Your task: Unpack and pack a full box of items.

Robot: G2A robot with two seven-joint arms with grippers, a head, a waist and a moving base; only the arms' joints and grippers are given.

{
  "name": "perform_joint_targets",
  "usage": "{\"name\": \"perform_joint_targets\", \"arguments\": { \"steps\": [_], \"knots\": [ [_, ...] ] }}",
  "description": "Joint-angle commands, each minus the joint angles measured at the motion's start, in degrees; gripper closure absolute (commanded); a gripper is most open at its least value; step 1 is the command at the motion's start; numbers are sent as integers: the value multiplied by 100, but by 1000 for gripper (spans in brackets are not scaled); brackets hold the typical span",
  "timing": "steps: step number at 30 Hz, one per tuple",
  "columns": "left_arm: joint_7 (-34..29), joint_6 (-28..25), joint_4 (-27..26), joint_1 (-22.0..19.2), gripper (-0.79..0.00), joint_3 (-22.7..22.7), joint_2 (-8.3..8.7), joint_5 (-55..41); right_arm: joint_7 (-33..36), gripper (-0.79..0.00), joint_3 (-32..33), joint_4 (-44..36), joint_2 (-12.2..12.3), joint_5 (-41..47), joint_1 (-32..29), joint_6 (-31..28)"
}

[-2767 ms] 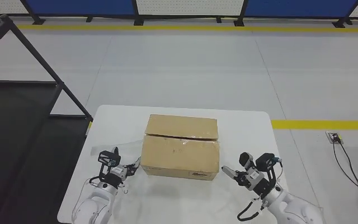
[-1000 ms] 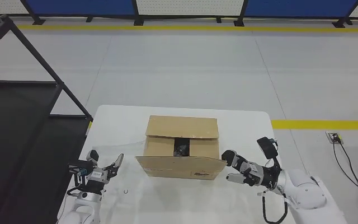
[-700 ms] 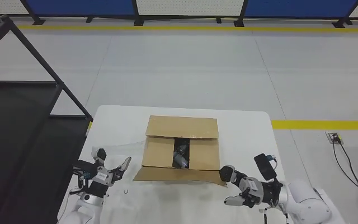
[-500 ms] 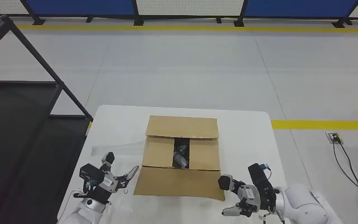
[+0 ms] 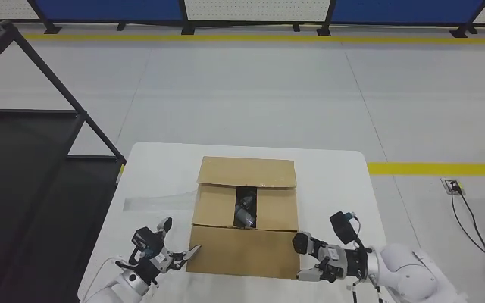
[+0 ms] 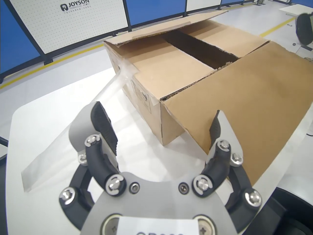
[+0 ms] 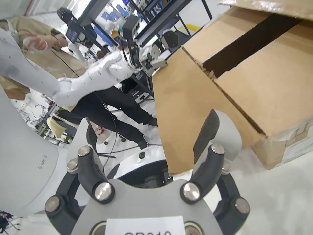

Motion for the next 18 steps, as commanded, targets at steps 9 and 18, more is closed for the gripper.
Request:
{"name": "perform_joint_targets", "arguments": {
  "steps": [9, 18],
  "knots": [
    [-70, 59, 59, -43, -785, 50, -4, 3, -12, -785, 10, 8, -1, 285, 104, 180],
    [-70, 59, 59, -43, -785, 50, -4, 3, -510, -785, -518, 281, -184, 1211, 702, 1843]
  ]
}}
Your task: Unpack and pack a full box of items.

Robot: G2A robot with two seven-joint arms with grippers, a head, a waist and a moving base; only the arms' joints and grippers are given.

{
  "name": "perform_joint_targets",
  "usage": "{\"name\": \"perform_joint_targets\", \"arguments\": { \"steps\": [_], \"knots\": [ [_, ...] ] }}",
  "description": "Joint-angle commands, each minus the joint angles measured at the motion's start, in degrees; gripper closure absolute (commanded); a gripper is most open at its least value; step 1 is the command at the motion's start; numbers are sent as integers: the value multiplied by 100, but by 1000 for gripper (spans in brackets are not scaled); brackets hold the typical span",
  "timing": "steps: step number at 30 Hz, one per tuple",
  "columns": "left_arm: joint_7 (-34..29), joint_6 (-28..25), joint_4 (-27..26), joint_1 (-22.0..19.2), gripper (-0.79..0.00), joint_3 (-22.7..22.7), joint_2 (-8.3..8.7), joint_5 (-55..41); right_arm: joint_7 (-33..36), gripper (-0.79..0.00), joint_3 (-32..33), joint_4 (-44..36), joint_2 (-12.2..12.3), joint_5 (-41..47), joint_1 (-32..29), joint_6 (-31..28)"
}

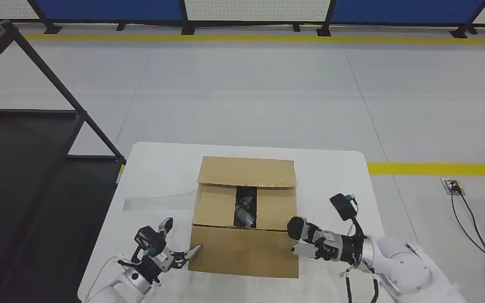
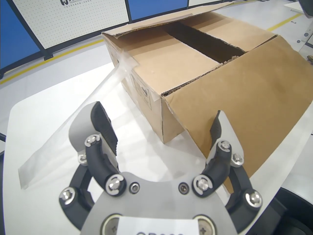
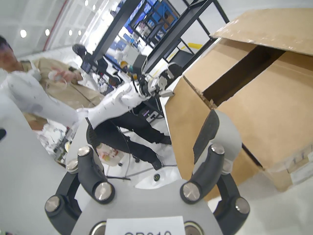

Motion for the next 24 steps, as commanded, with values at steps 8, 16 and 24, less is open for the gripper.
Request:
{"name": "perform_joint_targets", "arguments": {
  "steps": [8, 16, 24],
  "knots": [
    [0, 0, 0, 0, -785, 0, 0, 0, -146, -785, -856, 1431, -380, 1052, 1465, 2264],
    [0, 0, 0, 0, -785, 0, 0, 0, -781, -785, -1334, 2068, -702, 1146, 2038, 2406],
    [0, 0, 0, 0, -785, 0, 0, 0, -1620, -785, -1511, 2139, -962, 1176, 2392, 2173]
  ]
}}
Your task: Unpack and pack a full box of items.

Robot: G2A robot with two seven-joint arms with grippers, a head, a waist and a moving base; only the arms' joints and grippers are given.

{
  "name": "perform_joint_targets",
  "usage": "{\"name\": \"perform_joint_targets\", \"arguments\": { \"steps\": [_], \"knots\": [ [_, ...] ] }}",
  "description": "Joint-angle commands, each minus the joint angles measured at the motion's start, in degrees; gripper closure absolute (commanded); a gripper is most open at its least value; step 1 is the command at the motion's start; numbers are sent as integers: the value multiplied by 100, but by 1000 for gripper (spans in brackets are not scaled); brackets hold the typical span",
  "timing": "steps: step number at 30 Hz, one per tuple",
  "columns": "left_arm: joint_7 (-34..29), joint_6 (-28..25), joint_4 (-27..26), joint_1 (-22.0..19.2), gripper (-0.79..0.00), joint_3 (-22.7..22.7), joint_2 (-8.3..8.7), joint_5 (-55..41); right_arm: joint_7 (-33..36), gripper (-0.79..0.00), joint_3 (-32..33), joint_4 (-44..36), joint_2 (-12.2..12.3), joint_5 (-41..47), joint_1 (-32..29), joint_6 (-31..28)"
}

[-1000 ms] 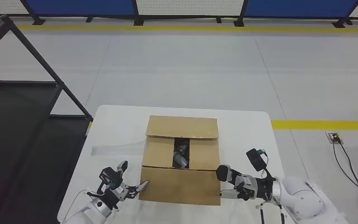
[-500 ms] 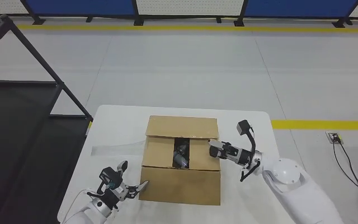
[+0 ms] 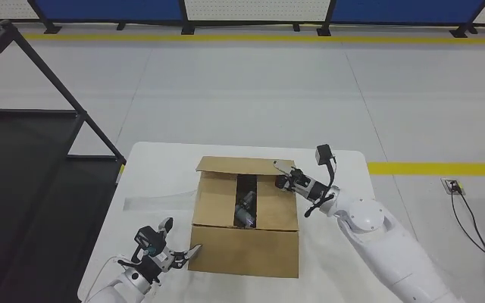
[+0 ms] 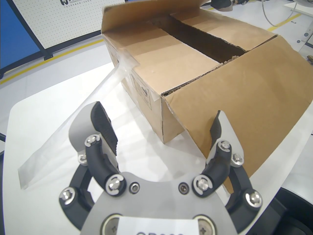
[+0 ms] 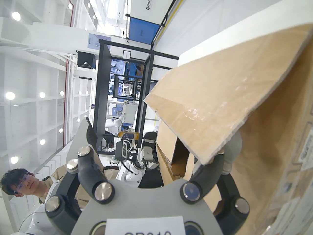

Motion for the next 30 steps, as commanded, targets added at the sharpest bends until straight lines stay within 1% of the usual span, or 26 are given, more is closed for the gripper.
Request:
{"name": "perform_joint_targets", "arguments": {
  "steps": [1, 2, 5, 17, 20, 22, 24, 28, 29, 30],
  "knots": [
    [0, 0, 0, 0, -785, 0, 0, 0, -239, -785, -35, 66, -85, 125, 142, 18],
    [0, 0, 0, 0, -785, 0, 0, 0, -372, -785, -64, 112, -122, 69, 229, 29],
    [0, 0, 0, 0, -785, 0, 0, 0, -488, -785, -176, 227, -221, -25, 413, -21],
    [0, 0, 0, 0, -785, 0, 0, 0, -488, -785, -176, 227, -221, -25, 413, -21],
    [0, 0, 0, 0, -785, 0, 0, 0, -725, -785, -202, 258, -294, 156, 463, 325],
    [0, 0, 0, 0, -785, 0, 0, 0, -924, -785, -321, 438, -427, 342, 700, 594],
    [-13, 29, -10, 8, -785, 9, -2, -6, -1322, -785, -481, 697, -571, 325, 960, 810],
    [-28, 113, -71, 63, -785, 36, 4, 79, -1868, -785, -801, 1253, -876, 411, 1410, 993],
    [-6, 135, -75, 89, -785, 49, 6, 112, -2116, -785, -910, 1509, -987, 377, 1566, 1064],
    [7, 147, -73, 101, -785, 51, 7, 124, -2254, -785, -971, 1631, -1046, 349, 1644, 1126]
  ]
}}
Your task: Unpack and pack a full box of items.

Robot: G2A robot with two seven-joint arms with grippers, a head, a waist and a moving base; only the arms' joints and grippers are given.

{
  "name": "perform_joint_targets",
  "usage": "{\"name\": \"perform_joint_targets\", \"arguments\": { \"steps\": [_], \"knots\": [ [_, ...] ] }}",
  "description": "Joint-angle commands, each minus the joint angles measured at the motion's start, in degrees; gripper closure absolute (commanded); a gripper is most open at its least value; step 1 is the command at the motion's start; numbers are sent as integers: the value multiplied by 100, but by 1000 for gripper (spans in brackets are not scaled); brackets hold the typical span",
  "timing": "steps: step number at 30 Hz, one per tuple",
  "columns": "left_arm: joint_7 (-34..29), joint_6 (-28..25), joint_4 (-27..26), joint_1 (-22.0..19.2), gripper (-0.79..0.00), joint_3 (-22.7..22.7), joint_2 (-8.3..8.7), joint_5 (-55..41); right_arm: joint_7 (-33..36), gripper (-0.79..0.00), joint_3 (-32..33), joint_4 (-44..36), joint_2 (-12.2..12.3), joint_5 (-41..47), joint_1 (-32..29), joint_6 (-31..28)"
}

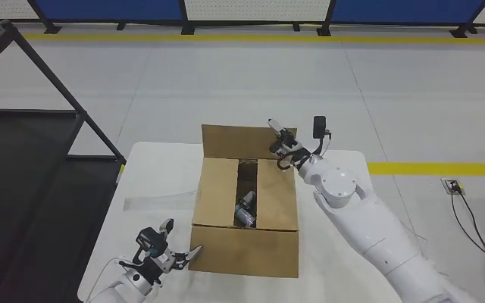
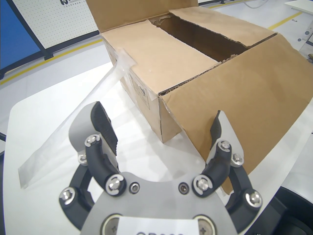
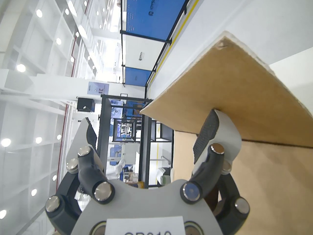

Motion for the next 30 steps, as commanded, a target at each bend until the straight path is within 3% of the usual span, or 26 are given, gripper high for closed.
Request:
{"name": "perform_joint_targets", "arguments": {
  "steps": [1, 8, 16, 26, 30],
  "knots": [
    [37, 31, 13, 39, -785, 10, 5, 47, -301, -785, -227, 417, -196, -99, 262, 179],
    [47, 157, 165, 35, -785, 66, 10, 138, -354, -785, -623, 1547, -693, -143, 761, 219],
    [21, 192, 311, -70, -785, 123, 15, 120, -38, -785, -939, 2537, -1156, -451, 1134, 667],
    [3, 171, 401, -137, -785, 196, 28, 179, 31, -785, -841, 3244, -1469, -472, 1340, 493],
    [157, 168, 378, -97, -785, 156, 36, 107, 119, -785, -676, 3314, -1516, -355, 1366, 20]
  ]
}}
